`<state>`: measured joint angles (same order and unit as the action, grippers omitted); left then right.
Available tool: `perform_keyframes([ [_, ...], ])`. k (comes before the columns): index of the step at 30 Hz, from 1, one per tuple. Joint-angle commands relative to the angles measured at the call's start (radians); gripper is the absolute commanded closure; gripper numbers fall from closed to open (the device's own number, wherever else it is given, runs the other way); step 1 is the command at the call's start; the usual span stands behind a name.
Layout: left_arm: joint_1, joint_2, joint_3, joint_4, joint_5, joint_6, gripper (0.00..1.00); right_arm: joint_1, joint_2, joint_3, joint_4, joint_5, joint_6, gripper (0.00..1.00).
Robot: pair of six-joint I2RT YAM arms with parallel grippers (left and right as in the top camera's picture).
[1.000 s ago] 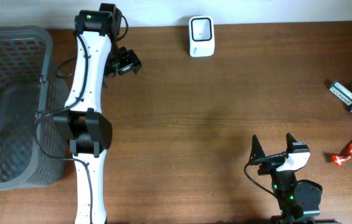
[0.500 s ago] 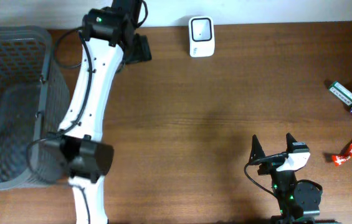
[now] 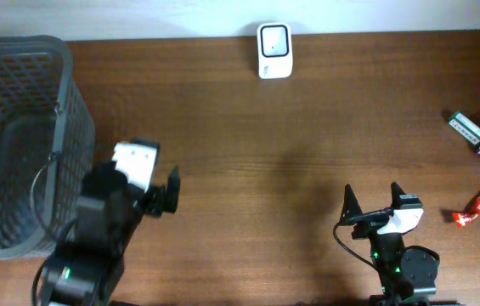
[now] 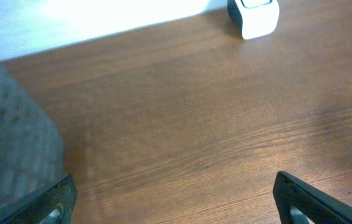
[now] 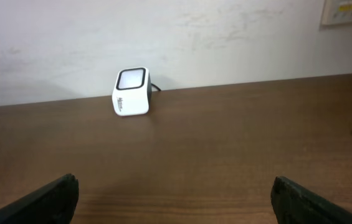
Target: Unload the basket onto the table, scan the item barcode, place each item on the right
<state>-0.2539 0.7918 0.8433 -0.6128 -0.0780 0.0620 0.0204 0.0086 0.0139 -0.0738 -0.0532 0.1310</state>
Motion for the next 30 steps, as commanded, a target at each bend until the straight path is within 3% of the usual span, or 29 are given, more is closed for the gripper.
perform_keyframes([
  [1,0.008,-0.166,-0.124,0.016,0.000,0.023,0.01,0.006,-0.005,-0.008,-0.001,0.005,-0.003,0.02],
  [7,0.117,-0.492,-0.397,0.032,0.011,0.023,0.01,0.006,-0.005,-0.008,-0.002,0.005,-0.003,0.01],
  [9,0.129,-0.575,-0.459,0.108,0.013,0.023,0.01,0.006,-0.005,-0.008,-0.002,0.005,-0.003,0.02],
  [14,0.222,-0.774,-0.688,0.433,0.143,0.023,0.01,0.006,-0.005,-0.008,-0.002,0.004,-0.003,0.01],
  [19,0.237,-0.787,-0.836,0.705,0.158,0.023,0.01,0.006,-0.005,-0.008,-0.002,0.005,-0.003,0.01],
  [21,0.238,-0.787,-0.835,0.734,0.058,0.023,0.01,0.006,-0.005,-0.008,-0.002,0.004,-0.003,0.01],
  [23,0.238,-0.787,-0.835,0.651,-0.038,0.023,0.01,0.006,-0.005,-0.008,-0.002,0.004,-0.003,0.01],
  [25,0.238,-0.787,-0.835,0.537,-0.031,0.026,0.01,0.006,-0.005,-0.008,-0.002,0.004,-0.003,0.01],
  [30,0.242,-0.787,-0.835,0.537,-0.045,0.045,0.01,0.006,-0.005,-0.008,-0.002,0.004,-0.003,0.01],
])
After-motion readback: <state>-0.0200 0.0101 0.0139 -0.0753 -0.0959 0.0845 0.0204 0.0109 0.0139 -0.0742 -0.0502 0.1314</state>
